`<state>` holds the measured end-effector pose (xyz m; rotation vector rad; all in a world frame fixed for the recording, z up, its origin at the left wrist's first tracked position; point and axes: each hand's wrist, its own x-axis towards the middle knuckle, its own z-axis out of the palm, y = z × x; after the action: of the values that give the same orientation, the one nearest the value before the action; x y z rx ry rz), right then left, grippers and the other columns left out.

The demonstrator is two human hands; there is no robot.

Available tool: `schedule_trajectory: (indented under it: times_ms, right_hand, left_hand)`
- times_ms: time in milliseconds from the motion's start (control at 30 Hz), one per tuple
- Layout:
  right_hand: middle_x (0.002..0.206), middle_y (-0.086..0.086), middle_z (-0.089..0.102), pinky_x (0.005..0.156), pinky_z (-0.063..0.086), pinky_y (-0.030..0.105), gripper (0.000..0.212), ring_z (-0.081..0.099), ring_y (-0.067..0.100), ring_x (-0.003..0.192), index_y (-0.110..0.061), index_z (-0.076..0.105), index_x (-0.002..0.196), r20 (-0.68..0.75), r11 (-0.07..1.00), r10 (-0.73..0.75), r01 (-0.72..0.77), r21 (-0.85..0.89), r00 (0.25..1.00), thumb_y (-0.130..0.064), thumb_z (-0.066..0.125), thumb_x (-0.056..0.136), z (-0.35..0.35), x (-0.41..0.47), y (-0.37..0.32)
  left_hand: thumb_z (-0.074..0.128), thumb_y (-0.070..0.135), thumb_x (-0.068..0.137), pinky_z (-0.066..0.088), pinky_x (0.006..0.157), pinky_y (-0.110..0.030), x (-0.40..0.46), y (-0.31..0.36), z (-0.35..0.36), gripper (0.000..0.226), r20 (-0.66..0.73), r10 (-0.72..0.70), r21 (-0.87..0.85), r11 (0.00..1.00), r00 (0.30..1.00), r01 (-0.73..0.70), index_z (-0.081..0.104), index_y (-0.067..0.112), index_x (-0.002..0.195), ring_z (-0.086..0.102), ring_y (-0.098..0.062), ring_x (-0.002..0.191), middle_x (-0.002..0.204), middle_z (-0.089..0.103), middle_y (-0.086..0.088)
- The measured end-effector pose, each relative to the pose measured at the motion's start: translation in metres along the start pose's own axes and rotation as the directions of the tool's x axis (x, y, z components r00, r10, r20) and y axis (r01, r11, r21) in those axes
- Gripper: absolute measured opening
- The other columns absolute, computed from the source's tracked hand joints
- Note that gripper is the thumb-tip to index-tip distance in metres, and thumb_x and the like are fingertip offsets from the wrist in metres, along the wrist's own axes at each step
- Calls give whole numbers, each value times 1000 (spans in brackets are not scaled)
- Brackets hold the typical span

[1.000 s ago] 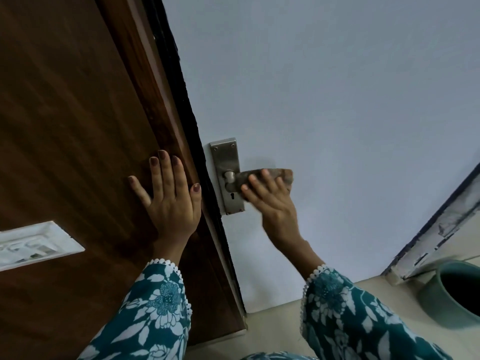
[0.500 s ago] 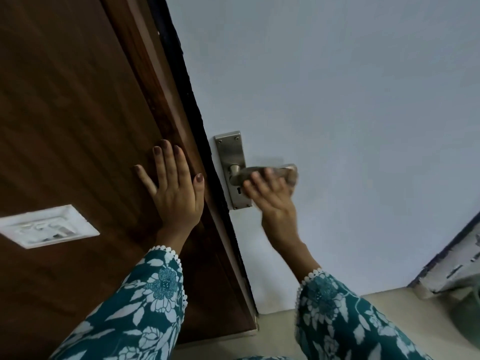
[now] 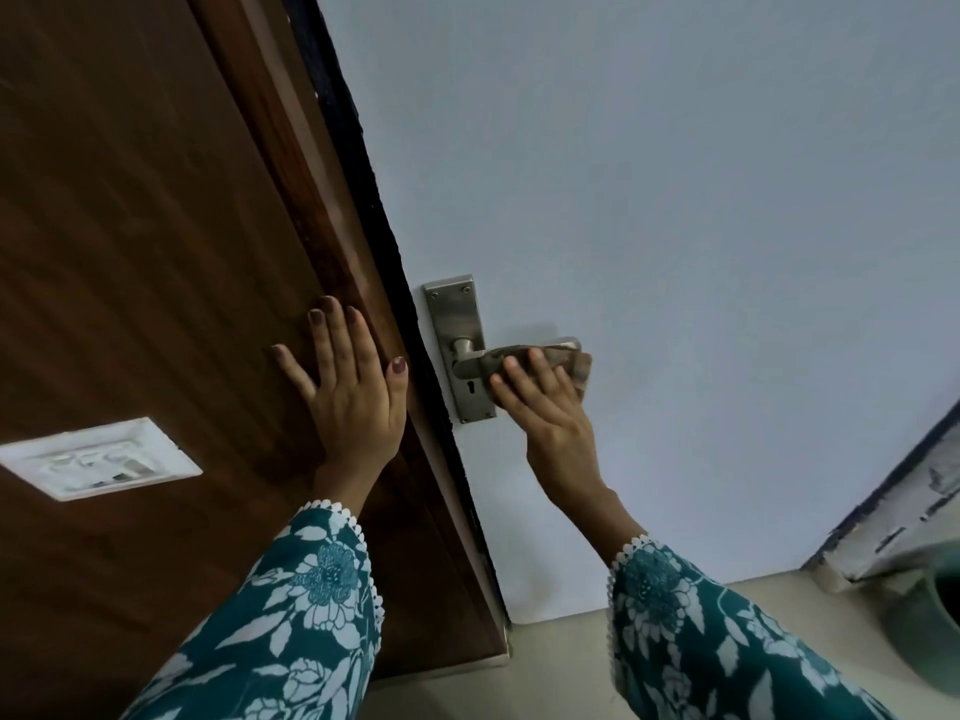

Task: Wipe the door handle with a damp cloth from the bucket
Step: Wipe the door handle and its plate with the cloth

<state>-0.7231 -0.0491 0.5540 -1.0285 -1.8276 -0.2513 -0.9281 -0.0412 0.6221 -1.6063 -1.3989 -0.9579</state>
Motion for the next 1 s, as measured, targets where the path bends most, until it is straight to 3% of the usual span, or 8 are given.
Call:
schedule_trajectory:
  times_ms: [133,333,433,533,600,733,900,1000]
  right_hand:
    - [140,6,45,116,17,42,42,27,27,139,-9,52,130,1,989,144,-144,36,990,7,39,93,-2,0,-7]
    - [141,4,49,115,21,39,50,30,24,139,-16,53,131,270,997,-71,57,59,960,-13,12,103,5,1,-36]
    - [138,8,52,114,25,43,53,27,21,139,-13,55,129,189,992,118,-124,18,975,9,30,88,-5,-13,-8]
    - [137,7,52,101,43,49,62,32,26,138,-11,56,129,87,954,299,-300,-2,950,21,47,77,-20,-18,12]
    - [132,6,58,98,47,46,57,40,26,133,-10,60,125,68,973,224,-227,34,972,18,45,78,-28,-12,-1]
    - [131,7,56,112,31,31,43,41,20,131,-6,59,124,50,993,72,-76,89,996,3,32,92,-34,-18,-49]
    - [143,9,40,112,30,34,48,31,19,138,-2,48,133,5,970,222,-222,99,975,11,44,87,-3,5,-48]
    - [141,14,46,112,31,37,39,32,23,137,-1,50,131,45,978,185,-188,85,982,-8,27,101,17,11,-61]
  left_hand:
    - [23,40,101,-13,113,-51,-1,0,-13,65,119,5,-22,1000,993,-2,-6,7,149,-13,-17,146,155,8,-17]
    - [24,38,102,-8,113,-56,13,7,-27,64,99,-50,-23,998,994,53,-1,5,150,-7,-17,147,156,11,-19]
    - [26,37,102,-12,113,-52,31,5,-18,63,35,-43,9,999,998,43,7,0,149,-9,-17,147,153,20,-26]
    - [27,37,101,-10,113,-54,33,5,-5,61,-62,-42,62,997,997,46,13,-3,145,-8,-18,147,150,19,-24]
    - [28,36,100,-8,113,-55,32,7,-1,60,-106,-40,73,996,994,48,16,-4,144,-6,-18,147,149,20,-22]
    - [28,35,99,-8,114,-54,30,5,3,59,-130,-26,79,996,991,36,18,-4,143,-5,-18,148,148,20,-21]
    - [32,30,99,-5,114,-55,16,2,10,56,-142,19,78,997,990,-8,19,-2,143,-4,-19,148,147,22,-20]
    - [36,25,97,-4,114,-55,14,1,14,58,-166,38,73,997,985,-26,16,0,146,-2,-20,148,150,19,-18]
